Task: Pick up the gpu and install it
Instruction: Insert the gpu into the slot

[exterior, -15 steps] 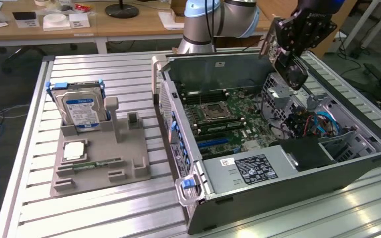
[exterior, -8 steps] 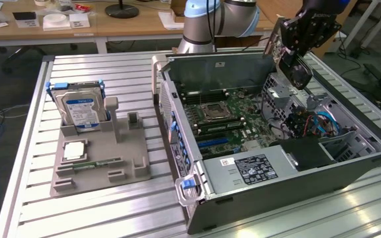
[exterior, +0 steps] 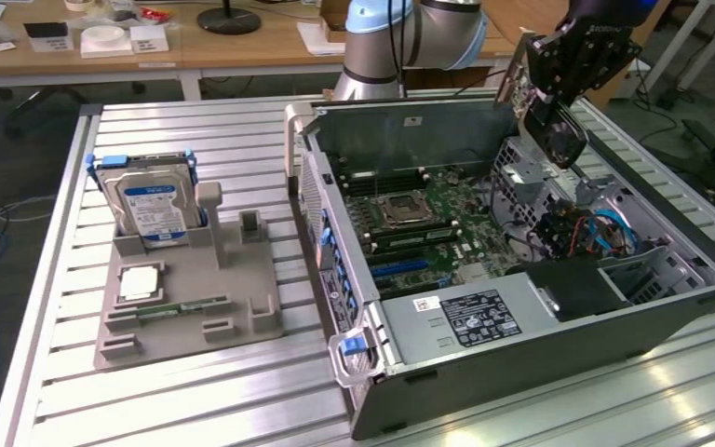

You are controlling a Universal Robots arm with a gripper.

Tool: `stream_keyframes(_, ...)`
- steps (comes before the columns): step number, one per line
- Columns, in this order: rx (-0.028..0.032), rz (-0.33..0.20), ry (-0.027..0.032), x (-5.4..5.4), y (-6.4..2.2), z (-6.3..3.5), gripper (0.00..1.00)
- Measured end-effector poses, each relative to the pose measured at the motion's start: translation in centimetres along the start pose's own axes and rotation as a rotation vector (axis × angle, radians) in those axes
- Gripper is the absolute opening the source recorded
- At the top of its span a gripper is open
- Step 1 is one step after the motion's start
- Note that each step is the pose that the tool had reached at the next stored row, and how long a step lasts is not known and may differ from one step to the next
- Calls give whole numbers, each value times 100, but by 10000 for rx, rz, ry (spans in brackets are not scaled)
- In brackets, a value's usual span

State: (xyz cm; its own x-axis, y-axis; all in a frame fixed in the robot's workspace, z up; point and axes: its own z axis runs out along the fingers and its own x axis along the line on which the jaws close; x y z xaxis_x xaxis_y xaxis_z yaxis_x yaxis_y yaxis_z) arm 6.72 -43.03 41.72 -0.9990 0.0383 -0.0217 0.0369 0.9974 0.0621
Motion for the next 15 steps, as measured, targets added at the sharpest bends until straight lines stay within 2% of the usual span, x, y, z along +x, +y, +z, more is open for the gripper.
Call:
stream_keyframes(8, 0, -20, 1, 0, 0, 0, 27)
stream_keyframes(15, -9, -426, 26, 0, 0, 3, 27)
